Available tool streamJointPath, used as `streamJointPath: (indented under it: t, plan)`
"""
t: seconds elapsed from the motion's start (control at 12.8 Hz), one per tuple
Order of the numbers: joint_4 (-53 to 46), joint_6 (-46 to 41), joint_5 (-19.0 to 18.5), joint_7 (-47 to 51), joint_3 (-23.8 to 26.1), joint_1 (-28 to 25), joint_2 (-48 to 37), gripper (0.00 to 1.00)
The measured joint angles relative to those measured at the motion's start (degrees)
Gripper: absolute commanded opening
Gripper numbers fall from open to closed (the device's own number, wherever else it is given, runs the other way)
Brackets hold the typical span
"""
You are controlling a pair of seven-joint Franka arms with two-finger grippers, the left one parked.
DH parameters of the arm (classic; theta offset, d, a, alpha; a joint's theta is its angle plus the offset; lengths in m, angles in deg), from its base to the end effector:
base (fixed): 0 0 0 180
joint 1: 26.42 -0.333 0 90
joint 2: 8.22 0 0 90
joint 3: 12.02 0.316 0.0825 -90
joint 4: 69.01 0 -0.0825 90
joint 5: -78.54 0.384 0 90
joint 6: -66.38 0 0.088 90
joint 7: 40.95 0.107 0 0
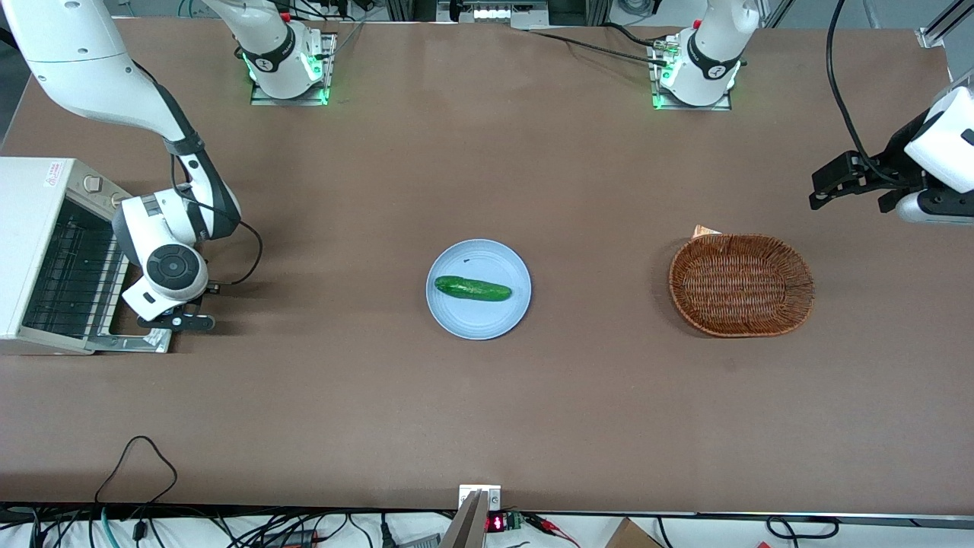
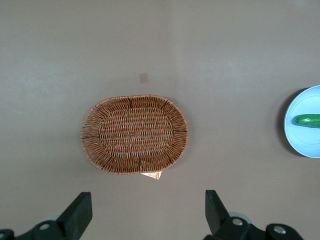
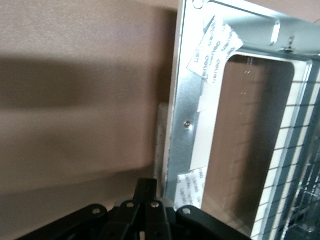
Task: Open oven door with right arm only
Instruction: 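Swing the oven door down and open with the right gripper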
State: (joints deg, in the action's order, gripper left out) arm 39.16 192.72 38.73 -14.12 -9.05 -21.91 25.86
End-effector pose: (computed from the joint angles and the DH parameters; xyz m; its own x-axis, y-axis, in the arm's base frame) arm 0.6064 -0.0389 0.1730 0.9890 -0.0394 -0.1423 0.0352 -0.8730 0.4864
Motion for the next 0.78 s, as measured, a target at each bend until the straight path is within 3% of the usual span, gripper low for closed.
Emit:
streamJointPath:
  t: [0.23,0.31,0.47,0.55,0.78]
  plan:
    - [-0.9,-0.6,4.6,-0.2,0.0,-1.0,-0.2,0.02]
    - [-1.6,-1.8,6.9,-0.5,0.1,-1.3,-0.5,0.11]
    - [-3.9,-7.7,11.9,-1.9,1.1,-1.7,-2.1,0.78]
    - [-5.8,-12.0,15.4,-4.3,1.6,-1.8,-3.0,0.96]
    - [-13.1,-23.8,25.7,-12.1,1.8,-1.8,-5.5,0.98]
